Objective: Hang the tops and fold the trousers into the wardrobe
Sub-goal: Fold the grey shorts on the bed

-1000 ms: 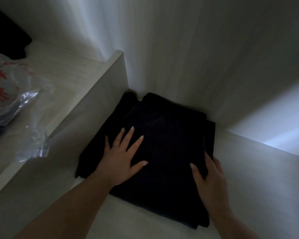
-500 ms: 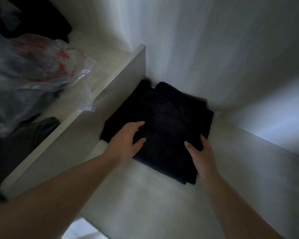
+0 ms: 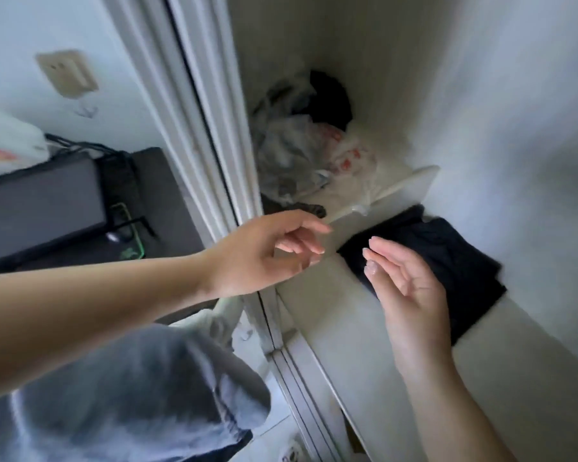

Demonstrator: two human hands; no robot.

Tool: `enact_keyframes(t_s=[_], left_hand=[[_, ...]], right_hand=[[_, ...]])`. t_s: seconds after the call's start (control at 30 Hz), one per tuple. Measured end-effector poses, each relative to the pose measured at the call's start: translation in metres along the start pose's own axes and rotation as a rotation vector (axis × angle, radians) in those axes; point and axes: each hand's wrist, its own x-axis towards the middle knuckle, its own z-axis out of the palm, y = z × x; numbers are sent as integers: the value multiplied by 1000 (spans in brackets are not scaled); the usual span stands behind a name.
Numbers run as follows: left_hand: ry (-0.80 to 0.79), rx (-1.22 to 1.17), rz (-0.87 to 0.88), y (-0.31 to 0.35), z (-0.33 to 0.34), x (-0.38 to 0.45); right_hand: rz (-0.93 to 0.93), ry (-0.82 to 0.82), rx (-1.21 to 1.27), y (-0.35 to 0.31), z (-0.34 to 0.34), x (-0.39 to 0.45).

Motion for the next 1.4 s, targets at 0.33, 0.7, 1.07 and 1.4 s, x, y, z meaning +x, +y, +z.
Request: enact_keyframes(t_s=[0.33,0.7,1.07,1.4], left_hand=[[749,-85,-104,65,-76,-318],[1570,-210,-392,118,14,-702],[2112,-323,-551,123,121,-871],[2203,-355,-727,73,109,-936]], right_hand=[[-184,-584,42,-96,150,-159],[-233,-1289,46,-117,305,-439],[-191,-1717,14,-96,393,-603],[-64,-1906,-72,-41,483,-678]])
